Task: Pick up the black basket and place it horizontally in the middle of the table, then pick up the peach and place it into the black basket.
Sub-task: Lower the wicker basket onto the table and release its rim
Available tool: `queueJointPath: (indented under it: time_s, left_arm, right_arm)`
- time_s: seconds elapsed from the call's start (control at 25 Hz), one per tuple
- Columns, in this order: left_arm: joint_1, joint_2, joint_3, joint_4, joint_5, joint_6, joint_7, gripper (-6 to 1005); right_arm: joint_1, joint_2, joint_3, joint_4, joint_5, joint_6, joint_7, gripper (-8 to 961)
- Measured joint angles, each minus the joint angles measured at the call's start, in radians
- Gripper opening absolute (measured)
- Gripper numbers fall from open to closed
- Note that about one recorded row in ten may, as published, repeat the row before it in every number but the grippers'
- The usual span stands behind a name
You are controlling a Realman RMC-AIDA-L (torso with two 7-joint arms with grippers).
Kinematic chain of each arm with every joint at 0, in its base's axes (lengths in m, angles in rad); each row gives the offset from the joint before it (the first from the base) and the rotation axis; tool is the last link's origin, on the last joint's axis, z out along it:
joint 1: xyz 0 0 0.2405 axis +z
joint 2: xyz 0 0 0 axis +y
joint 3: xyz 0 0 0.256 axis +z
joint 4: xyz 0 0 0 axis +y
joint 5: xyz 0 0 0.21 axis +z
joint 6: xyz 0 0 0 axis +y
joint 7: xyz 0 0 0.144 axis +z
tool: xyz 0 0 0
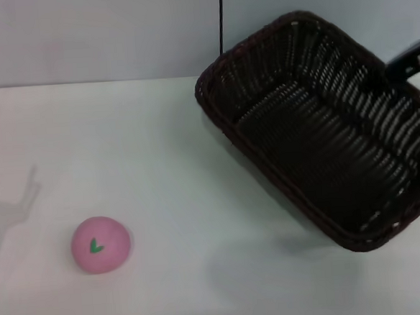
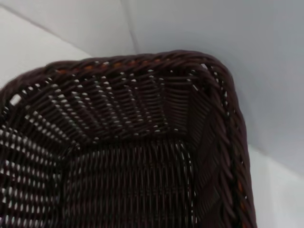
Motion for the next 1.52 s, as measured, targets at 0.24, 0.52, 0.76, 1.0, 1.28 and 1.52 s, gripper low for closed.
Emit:
queueJointPath:
  time_s: [0.24,0.52,0.76,1.0,1.28,1.52]
  left_arm:
    - [0.013,0.000,0.001,0.009,0.005,0.011,0.000,748]
    - [0.056,0.000,0.008,0.001,0.007,0.038,0.007,741]
    - [0.075,-0.003,0.009,-0.004,0.008,0.052,0.010,736]
    - [0.082,-0.003,0.009,-0.004,0.008,0.065,0.002,731]
    - [0.079,-0.004,0.009,-0.004,0.008,0.066,0.002,724]
    - [0.075,-0.003,0.009,-0.004,0.008,0.066,0.001,719]
  right_arm:
    - [0.011,0.020,-0.007,-0.083,0.004,-0.081,-0.246,155]
    - [0.045,0.047,-0.098,-0.093,0.019,-0.097,-0.528,176]
    - [0.050,0.053,-0.135,-0.078,0.115,-0.067,-0.638,193]
    - [0.045,0.054,-0.137,-0.026,0.151,-0.019,-0.696,210]
    - [0.019,0.057,-0.199,-0.012,0.175,0.006,-0.754,231]
    - [-0.023,0.059,-0.279,-0.040,0.175,0.079,-0.760,248]
